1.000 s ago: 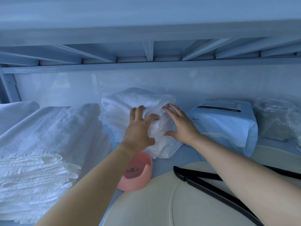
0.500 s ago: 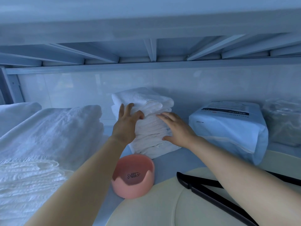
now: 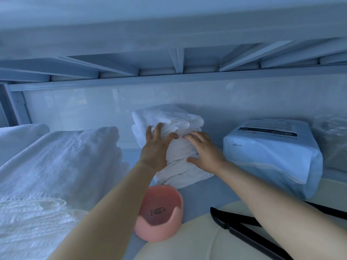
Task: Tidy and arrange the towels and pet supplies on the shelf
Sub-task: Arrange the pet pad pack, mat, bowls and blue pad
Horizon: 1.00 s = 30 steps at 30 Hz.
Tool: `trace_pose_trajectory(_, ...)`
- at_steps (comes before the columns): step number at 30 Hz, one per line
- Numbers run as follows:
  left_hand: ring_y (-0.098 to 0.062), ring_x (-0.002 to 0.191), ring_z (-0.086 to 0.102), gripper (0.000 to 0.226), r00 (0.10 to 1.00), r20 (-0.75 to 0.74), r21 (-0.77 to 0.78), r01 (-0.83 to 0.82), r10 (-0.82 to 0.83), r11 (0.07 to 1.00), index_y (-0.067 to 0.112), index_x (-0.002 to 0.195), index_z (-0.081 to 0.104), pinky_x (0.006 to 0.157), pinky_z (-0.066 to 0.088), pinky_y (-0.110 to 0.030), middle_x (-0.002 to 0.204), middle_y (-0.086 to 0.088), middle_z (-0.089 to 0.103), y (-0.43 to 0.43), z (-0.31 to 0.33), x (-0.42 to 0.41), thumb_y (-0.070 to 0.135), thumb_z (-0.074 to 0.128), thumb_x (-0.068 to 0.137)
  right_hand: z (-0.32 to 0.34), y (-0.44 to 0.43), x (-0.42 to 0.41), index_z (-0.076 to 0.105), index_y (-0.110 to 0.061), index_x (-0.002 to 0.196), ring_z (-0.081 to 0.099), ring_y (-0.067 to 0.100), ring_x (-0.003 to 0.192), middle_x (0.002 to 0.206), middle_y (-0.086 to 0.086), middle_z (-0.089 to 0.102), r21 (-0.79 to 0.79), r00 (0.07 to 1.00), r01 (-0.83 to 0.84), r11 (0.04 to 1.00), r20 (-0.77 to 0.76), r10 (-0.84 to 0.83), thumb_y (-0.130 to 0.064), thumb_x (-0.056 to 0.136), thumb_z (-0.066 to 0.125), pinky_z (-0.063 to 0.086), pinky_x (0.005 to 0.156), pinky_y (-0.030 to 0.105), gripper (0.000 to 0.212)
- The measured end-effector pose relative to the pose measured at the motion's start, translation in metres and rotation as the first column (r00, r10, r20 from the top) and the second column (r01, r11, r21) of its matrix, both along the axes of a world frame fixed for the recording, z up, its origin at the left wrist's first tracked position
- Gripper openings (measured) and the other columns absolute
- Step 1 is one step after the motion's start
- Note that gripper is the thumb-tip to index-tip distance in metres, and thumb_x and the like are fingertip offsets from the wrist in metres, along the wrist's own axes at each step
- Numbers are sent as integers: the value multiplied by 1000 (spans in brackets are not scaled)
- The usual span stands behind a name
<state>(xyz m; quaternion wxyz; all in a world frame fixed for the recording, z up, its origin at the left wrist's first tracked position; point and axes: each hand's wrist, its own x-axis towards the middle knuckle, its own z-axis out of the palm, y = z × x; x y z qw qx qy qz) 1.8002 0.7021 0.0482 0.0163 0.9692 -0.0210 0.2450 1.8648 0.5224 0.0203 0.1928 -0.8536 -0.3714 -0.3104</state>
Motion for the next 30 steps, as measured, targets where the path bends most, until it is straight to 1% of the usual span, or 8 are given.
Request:
trace_pose_trajectory(5, -40, 138, -9, 73, 1000, 4, 16, -10, 10, 1000, 36, 129, 36, 71, 55, -35, 151, -4, -3, 10, -1, 16, -5, 55, 72, -9, 9, 0, 41, -21, 137, 30, 21, 129, 138, 1, 37, 7, 999, 0, 1000, -36, 0, -28, 74, 76, 31, 105, 30, 72)
trace_pose_trajectory(11, -37, 139, -9, 70, 999, 26, 23, -46, 46, 999, 35, 125, 40, 65, 51, -33, 152, -1, 0, 19, -3, 20, -9, 53, 72, -5, 13, -4, 36, -21, 141, 29, 20, 132, 143, 1, 33, -37, 996, -20, 999, -86, 17, -22, 73, 76, 34, 106, 34, 79)
trace_pose_trajectory(13, -38, 140, -11, 69, 998, 23, 11, -53, 52, 999, 35, 126, 39, 72, 51, -35, 152, 0, 0, 16, -4, 18, -7, 54, 74, -6, 12, -6, 34, -21, 143, 27, 21, 134, 146, 2, 31, -45, 996, -8, 999, -92, 4, -20, 74, 76, 31, 108, 34, 80)
trace_pose_trajectory(15, -40, 139, -16, 67, 998, 22, -17, -54, 54, 998, 36, 126, 37, 90, 48, -43, 153, -1, -3, 13, -4, 17, -3, 54, 75, -8, 8, -7, 32, -20, 144, 24, 21, 136, 150, 3, 27, -47, 995, 7, 999, -98, -11, -17, 75, 75, 29, 110, 33, 81)
trace_pose_trajectory(18, -38, 137, -24, 70, 998, 14, -72, -67, 68, 995, 36, 127, 33, 109, 23, -57, 153, -3, -11, 7, -7, 12, 1, 56, 72, -14, 0, -11, 33, -20, 143, 25, 22, 137, 151, 3, 25, -17, 993, 35, 999, -109, -37, -15, 75, 75, 27, 111, 30, 80)
trace_pose_trajectory(21, -36, 137, -27, 70, 997, 59, -91, -45, 50, 995, 35, 130, 32, 110, 15, -60, 153, -2, -16, 1, -11, 5, 6, 60, 73, -14, -10, -16, 34, -20, 142, 25, 22, 137, 151, 2, 25, 33, 989, 85, 996, -126, -80, -16, 77, 74, 30, 110, 34, 77)
trace_pose_trajectory(27, -37, 138, -24, 85, 994, 97, -50, -54, 59, 997, 39, 141, 17, 107, 20, -61, 153, -5, -19, -1, -13, 1, 9, 64, 77, -1, -15, -8, 35, -17, 140, 37, 26, 130, 144, 5, 31, 180, 991, 112, 977, -98, -96, -19, 74, 75, 38, 103, 36, 77)
trace_pose_trajectory(30, -37, 139, -20, 99, 985, 142, -63, -88, 96, 994, 42, 143, 2, 105, 25, -62, 151, -6, -19, 3, -14, 2, 5, 64, 76, 12, -11, -1, 28, -16, 144, 33, 26, 134, 148, 8, 26, 178, 993, 104, 978, -80, -91, -20, 72, 77, 36, 105, 36, 87)
